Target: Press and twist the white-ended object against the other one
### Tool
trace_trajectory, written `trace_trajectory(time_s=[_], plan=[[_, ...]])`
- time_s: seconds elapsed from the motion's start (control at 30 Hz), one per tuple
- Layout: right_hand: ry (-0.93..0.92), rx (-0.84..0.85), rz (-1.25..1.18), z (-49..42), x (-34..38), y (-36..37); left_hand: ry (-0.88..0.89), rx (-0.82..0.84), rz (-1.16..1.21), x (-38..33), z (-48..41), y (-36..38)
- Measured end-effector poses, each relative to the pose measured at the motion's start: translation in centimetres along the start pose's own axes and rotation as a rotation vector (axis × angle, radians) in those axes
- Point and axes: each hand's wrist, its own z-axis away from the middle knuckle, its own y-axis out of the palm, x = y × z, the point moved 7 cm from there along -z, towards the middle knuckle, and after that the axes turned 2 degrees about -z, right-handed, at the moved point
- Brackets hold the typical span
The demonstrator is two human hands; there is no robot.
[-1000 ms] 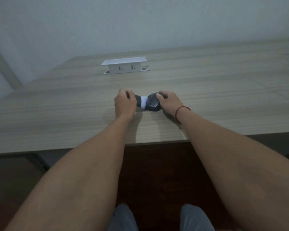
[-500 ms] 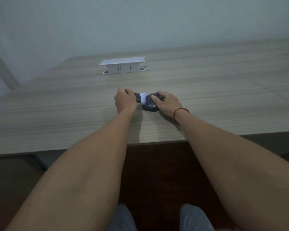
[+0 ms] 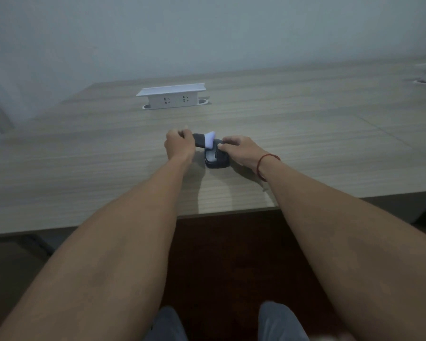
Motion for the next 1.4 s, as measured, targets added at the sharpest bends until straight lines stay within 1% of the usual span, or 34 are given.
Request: trace_trajectory(time_s=[0.13,0.23,0.27,0.4,0.47,0.53,0.6,0.63,0.7,0.77,0.8,0.87,0.93,0.97,1.07,1.13,1.17,1.27,1.33,1.4], plan=[[0.012,-0.06,0.067,0.3,-0.7,0.6,-0.047,-0.056,-0.124,0.0,0.1,-0.7],[-0.03,-0.091,0.225,0.7,-0.2,0.8,0.015,-0.06,-0.089,0.0,-0.1,-0.9],[-0.042,-0.107,0.242,0.7,-0.2,0.7,0.034,-0.059,-0.062,0.2,-0.1,-0.9],[-0.052,-0.098,0.169,0.7,-0.3,0.2,0.076,-0.063,0.044,0.4,0.0,-1.0],[-0.053,-0.095,0.133,1.0,-0.3,0.1,0.1,-0.034,0.087,-0.2,0.3,-0.4],[-0.044,-0.088,0.114,1.3,-0.1,0.3,0.145,0.023,0.07,-1.0,0.7,0.5],[-0.044,-0.071,0.094,0.9,-0.5,0.6,0.176,0.066,-0.006,-1.4,0.9,1.2],[-0.039,-0.072,0.065,0.6,-0.8,0.6,0.164,0.049,-0.049,-1.3,0.8,1.1],[-0.02,-0.082,0.029,0.6,-1.2,0.3,0.078,-0.041,-0.108,-0.7,0.4,0.2],[-0.019,-0.077,0.044,1.1,-0.8,0.0,0.007,-0.103,-0.102,0.1,-0.1,-0.6],[-0.021,-0.079,0.047,1.2,-0.7,0.0,-0.01,-0.103,-0.067,0.3,-0.3,-0.8],[-0.03,-0.077,0.052,1.2,-0.7,0.0,0.014,-0.078,0.009,-0.1,-0.2,-0.7],[-0.049,-0.072,0.053,1.0,-0.7,0.0,0.068,-0.022,0.002,-0.8,0.2,0.0],[-0.052,-0.072,0.053,1.1,-0.6,-0.1,0.067,-0.011,-0.021,-0.9,0.4,0.2],[-0.05,-0.049,0.076,1.4,-0.5,-0.2,-0.105,-0.056,-0.081,0.4,0.5,-0.3],[-0.058,-0.05,0.096,1.3,-0.5,-0.3,-0.145,-0.105,-0.129,1.3,0.4,-1.2],[-0.057,-0.055,0.106,1.4,-0.5,-0.4,-0.112,-0.113,-0.131,1.4,0.3,-1.4],[-0.062,-0.065,0.108,1.3,-0.5,-0.4,0.06,-0.088,-0.059,1.2,0.7,-1.3],[-0.064,-0.077,0.079,1.3,-0.4,-0.5,0.101,-0.065,0.025,1.3,1.1,-1.1],[-0.058,-0.091,0.038,1.3,-0.3,-0.6,0.097,-0.053,0.054,1.3,1.3,-1.1]])
